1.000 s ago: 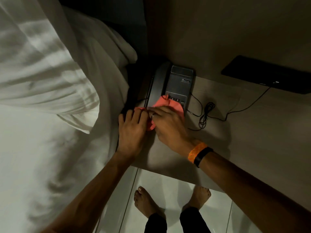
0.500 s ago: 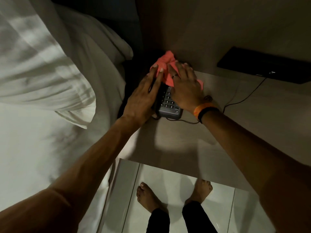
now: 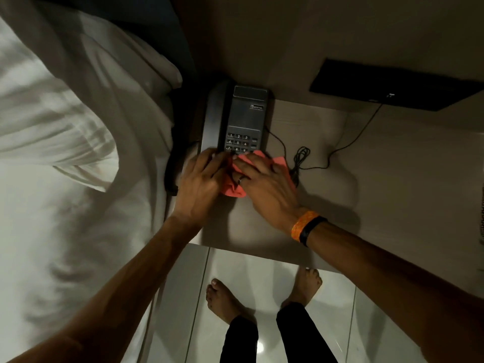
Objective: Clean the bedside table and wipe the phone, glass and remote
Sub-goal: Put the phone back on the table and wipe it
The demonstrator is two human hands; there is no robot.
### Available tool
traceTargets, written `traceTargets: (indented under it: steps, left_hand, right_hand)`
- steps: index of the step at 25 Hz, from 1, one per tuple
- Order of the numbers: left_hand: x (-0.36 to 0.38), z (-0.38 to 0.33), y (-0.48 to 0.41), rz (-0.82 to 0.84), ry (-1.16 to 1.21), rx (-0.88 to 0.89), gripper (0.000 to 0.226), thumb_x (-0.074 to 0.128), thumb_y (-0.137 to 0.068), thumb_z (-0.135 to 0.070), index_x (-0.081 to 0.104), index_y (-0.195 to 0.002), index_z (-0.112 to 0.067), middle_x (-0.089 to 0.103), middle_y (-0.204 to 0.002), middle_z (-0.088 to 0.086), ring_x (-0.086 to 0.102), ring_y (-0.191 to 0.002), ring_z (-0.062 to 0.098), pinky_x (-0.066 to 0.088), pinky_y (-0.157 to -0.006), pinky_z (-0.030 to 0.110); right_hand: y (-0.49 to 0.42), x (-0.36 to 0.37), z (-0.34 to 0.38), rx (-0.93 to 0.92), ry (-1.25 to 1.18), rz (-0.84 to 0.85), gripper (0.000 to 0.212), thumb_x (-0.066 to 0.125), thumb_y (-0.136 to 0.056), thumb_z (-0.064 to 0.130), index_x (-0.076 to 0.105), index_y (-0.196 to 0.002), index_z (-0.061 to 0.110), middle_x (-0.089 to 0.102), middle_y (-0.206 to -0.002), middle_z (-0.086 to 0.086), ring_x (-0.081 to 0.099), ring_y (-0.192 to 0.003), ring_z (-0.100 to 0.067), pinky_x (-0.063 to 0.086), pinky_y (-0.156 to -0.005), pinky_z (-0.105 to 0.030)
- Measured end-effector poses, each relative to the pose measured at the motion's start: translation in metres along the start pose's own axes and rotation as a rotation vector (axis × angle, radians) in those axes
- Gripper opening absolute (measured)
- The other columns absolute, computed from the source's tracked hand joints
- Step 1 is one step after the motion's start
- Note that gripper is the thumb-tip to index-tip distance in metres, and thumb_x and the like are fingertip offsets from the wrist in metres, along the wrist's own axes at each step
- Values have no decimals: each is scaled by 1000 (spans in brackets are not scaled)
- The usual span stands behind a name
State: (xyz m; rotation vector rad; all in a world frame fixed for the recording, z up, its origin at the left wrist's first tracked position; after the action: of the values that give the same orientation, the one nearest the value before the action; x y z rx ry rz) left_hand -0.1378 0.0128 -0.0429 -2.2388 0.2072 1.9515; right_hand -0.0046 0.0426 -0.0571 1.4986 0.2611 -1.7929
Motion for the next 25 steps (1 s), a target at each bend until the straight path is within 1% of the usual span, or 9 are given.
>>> traceTargets:
  steps: [4,7,9,11,14,16,18,21,25]
  left_hand:
    - [-16,-18,25,16,385,-200,34,78,-78,3,75,-111,-3,77,-106,13,70,-96,33,52,-86,36]
    - [-21,-34,27,44,877,-396,23,71,-88,-9,72,-111,-11,75,-97,-5,71,-86,14,56,-78,32]
    - [-13,-55,24,154,1194,-434,15,67,-95,-16,68,-109,-16,76,-97,-12,71,-89,6,55,-78,21]
    - [3,-82,27,285,1341,-463,20,67,-96,-23,65,-115,-15,76,-101,-10,72,-94,6,55,-78,17]
    - [36,-127,43,392,1037,-515,54,71,-91,-30,51,-140,-15,64,-127,1,62,-118,22,53,-92,22]
    - [49,-149,50,294,566,-330,64,63,-94,-30,37,-151,-17,46,-146,9,43,-136,26,44,-108,34]
    - [62,-164,51,227,285,-104,62,46,-100,-38,31,-156,-16,36,-159,13,29,-149,31,32,-120,49]
    - [90,-178,56,325,164,41,66,22,-105,-44,17,-161,-9,13,-170,12,8,-158,29,18,-126,51]
    - [75,-160,58,141,123,-89,64,20,-106,-39,15,-160,-4,12,-169,17,4,-157,28,6,-129,46]
  right_hand:
    - [26,-27,-24,-67,-324,-50,59,60,-90,5,54,-145,26,56,-148,1,55,-133,-20,49,-107,-33]
    - [65,-52,-58,61,-676,-167,50,63,-85,27,59,-133,38,66,-129,15,67,-103,1,51,-93,-14]
    - [95,-57,-84,115,-816,-154,49,56,-77,33,61,-126,41,69,-123,21,65,-109,6,48,-97,-10]
    - [122,-40,-111,216,-962,-23,46,58,-79,21,66,-121,37,72,-124,14,66,-117,-1,49,-103,-17]
    - [158,8,-144,484,-652,123,43,60,-89,8,64,-129,20,67,-135,-2,65,-122,-21,49,-109,-35]
    - [179,30,-142,516,-192,86,47,55,-88,24,63,-134,18,64,-137,-7,58,-128,-29,45,-111,-40]
    - [191,46,-123,430,25,-80,50,48,-90,35,65,-132,16,62,-138,-11,54,-131,-34,41,-111,-48]
    - [190,74,-91,308,67,-118,54,36,-104,44,48,-151,18,43,-161,-14,37,-151,-36,28,-120,-62]
    - [153,71,-64,281,197,-58,64,21,-105,54,21,-162,25,13,-172,-12,11,-160,-34,13,-126,-64]
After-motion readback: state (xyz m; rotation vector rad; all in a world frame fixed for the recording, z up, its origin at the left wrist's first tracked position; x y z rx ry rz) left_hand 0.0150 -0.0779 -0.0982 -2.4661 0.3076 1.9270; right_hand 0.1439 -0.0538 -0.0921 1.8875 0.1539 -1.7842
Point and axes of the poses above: each hand's wrist, its own y-axis away from the middle knuckle, its own x-axis out of the palm, z = x × y, the point moved 4 cm from there along -y, towards the middle knuckle
